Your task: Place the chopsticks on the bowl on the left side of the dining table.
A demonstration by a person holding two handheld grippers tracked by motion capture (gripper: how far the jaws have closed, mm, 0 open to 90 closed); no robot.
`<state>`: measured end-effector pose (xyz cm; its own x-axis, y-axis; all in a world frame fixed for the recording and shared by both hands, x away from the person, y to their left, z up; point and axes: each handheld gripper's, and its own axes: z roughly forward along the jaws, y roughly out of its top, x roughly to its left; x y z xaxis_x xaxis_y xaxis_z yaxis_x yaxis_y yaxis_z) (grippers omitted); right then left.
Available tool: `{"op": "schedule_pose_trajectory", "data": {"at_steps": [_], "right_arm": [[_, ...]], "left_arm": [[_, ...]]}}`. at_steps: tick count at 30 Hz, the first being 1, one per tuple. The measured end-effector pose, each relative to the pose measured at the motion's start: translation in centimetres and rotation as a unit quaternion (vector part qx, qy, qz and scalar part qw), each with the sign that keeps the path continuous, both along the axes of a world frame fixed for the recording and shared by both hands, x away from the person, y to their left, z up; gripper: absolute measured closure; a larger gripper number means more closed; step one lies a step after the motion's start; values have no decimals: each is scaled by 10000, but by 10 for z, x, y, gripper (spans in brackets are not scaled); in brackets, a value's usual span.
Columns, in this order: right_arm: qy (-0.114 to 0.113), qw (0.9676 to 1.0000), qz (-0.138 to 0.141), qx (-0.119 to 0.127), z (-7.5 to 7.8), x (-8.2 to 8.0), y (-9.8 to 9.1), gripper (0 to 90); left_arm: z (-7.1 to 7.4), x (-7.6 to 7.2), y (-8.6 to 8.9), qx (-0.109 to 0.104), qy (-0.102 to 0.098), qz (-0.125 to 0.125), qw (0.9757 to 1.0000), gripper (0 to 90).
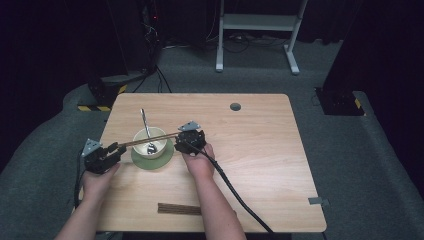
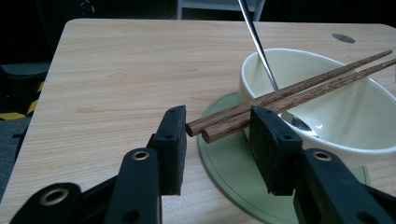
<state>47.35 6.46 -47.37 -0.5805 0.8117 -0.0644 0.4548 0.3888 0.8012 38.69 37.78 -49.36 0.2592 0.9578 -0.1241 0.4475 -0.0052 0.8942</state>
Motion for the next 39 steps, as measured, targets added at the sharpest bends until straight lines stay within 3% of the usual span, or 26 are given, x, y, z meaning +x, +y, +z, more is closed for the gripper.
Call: {"op": "schedule_pose_trajectory", "data": {"at_steps": [19, 27, 39], "right_arm": [[-83, 9999, 62, 37, -2, 1, 1, 382], [-99, 9999, 107, 5, -2, -10, -1, 388], [-113, 9998, 148, 84, -4, -31, -9, 393]], "left_arm": [[0, -1, -4, 96, -47, -169, 9998, 557], [-1, -1, -1, 10, -40, -176, 9998, 554], [-2, 0, -4, 132, -158, -227, 9995, 525]]}}
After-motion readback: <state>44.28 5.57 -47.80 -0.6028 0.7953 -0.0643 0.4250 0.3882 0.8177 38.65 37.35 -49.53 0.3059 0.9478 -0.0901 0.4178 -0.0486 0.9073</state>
